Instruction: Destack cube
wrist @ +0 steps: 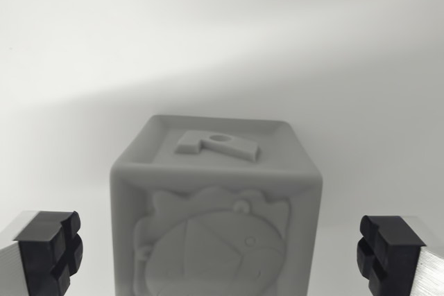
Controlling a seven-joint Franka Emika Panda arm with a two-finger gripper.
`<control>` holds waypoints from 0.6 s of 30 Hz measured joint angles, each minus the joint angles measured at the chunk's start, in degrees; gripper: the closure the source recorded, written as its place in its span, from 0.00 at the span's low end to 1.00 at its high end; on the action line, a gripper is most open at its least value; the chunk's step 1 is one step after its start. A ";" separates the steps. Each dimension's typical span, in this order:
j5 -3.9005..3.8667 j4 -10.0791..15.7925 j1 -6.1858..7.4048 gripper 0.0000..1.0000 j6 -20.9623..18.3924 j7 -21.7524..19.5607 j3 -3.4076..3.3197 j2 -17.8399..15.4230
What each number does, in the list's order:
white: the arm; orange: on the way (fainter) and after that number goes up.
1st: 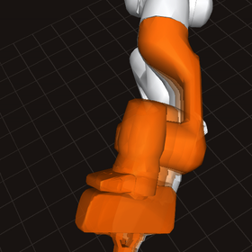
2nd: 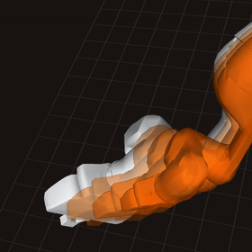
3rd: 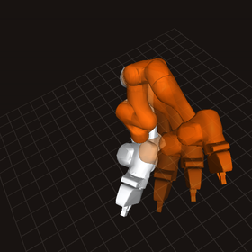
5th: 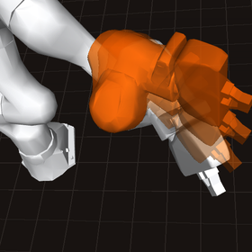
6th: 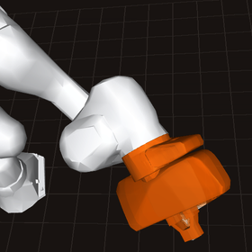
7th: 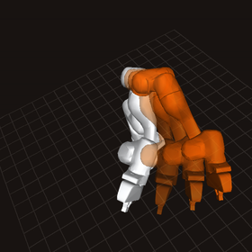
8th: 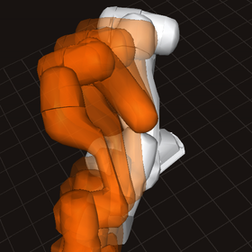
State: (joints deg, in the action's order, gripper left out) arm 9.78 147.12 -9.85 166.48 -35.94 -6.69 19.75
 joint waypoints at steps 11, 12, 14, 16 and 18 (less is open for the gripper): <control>-2.76 1.31 2.10 0.00 -4.89 -2.04 -2.74 -6.34; -2.95 1.38 2.18 0.00 -5.15 -2.17 -2.86 -6.69; -3.80 1.59 2.48 0.00 -6.42 -2.79 -3.34 -8.22; -4.68 1.72 2.68 0.00 -7.72 -3.40 -3.72 -9.73; -5.54 1.83 2.81 0.00 -9.10 -4.03 -4.04 -11.24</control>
State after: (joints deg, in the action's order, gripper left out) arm 4.24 148.95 -7.04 157.38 -39.97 -10.72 8.50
